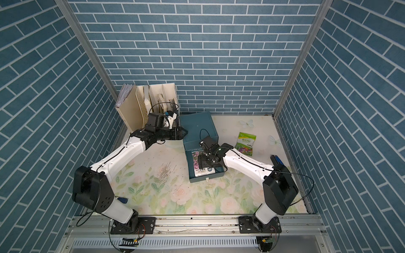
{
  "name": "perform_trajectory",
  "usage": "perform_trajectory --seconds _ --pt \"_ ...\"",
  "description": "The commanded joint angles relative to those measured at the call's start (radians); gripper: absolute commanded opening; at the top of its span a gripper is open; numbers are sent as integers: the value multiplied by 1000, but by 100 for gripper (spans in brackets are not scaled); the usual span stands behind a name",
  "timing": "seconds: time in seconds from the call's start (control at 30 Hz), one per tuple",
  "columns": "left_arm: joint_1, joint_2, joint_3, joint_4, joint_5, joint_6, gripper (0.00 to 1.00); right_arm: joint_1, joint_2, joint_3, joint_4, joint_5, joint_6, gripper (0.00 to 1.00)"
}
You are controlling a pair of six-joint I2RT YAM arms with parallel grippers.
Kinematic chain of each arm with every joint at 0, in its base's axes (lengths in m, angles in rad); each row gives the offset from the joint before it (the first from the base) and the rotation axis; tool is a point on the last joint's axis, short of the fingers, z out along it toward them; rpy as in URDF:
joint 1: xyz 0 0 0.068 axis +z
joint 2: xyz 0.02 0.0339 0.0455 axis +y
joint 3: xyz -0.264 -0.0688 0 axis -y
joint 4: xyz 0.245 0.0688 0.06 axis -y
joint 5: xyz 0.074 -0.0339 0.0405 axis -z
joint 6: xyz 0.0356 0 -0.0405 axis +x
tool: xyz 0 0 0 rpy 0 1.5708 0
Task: Take the seed bags out of the drawer
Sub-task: Pick up the seed packet from the drawer.
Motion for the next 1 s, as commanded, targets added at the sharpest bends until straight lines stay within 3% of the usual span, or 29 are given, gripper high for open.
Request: perform_trajectory --seconds 0.0,0.53,0.97 --pt "5 35 -40 -170 -39 39 80 -2 36 31 24 16 -36 79" --pt "6 23 -48 -178 -44 42 80 -2 32 -19 136 -64 -38 63" --pt "6 17 -54 -178 -44 44 80 -2 18 -47 164 -64 -30 30"
